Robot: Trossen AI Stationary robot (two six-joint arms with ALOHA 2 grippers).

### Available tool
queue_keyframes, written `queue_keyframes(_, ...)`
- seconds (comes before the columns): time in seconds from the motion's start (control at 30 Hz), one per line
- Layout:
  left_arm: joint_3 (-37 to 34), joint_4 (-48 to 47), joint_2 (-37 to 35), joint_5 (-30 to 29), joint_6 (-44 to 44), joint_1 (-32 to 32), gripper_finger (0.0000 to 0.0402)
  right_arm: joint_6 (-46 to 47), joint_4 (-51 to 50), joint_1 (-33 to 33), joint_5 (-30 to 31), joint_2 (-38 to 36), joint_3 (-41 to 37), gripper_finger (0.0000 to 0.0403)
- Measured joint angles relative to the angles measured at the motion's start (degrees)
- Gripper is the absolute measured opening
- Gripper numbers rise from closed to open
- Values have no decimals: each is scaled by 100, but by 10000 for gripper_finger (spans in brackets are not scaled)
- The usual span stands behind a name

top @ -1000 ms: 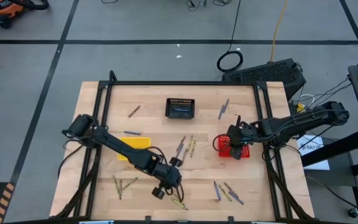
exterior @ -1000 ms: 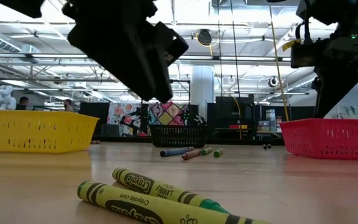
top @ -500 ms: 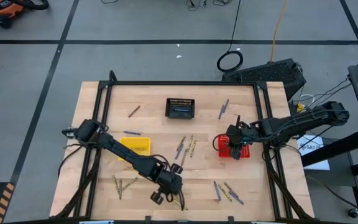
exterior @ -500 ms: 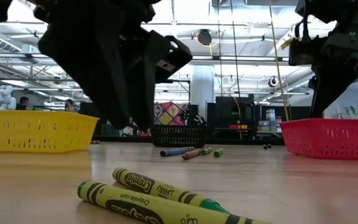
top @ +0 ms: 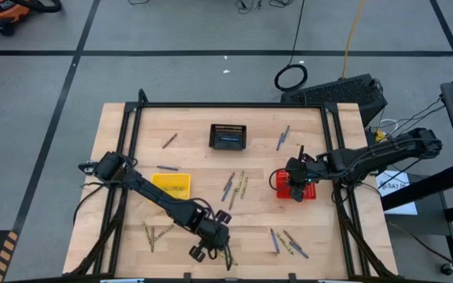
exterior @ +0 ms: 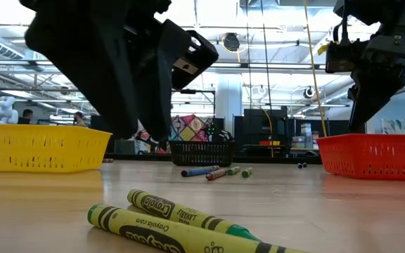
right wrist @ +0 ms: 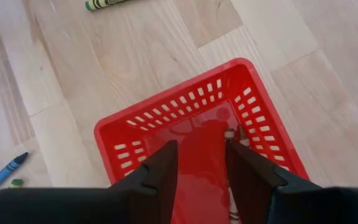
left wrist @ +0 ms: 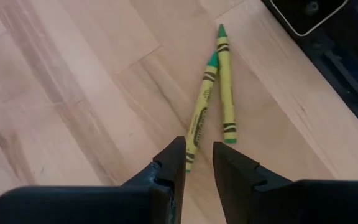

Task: Sort crayons
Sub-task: Put the green crayon into the yellow bin

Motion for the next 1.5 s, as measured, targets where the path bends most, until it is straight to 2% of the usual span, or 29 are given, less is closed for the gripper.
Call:
queue_keyframes(0.23, -7, 323, 264, 73, 5, -4, 84, 88, -4, 0, -9, 0, 0, 121)
queue_keyframes(0.73, -6, 353, 521, 131, 31, 51, 84, 90, 0, 0, -11, 2, 0, 121)
queue_keyframes(1.1, 9, 133, 549, 85, -11, 312, 83, 90, 2, 0, -12, 2, 0, 121)
queue_keyframes(1.2, 20, 42, 579, 91, -9, 360, 70, 90, 4, 0, -13, 2, 0, 121)
queue_keyframes(1.37, 17, 35, 579, 183, 163, 378, 13, 88, 0, 0, -13, 2, 0, 121)
queue_keyframes(1.5, 13, 28, 581, 188, 190, 378, 9, 63, -7, 0, -13, 2, 0, 121)
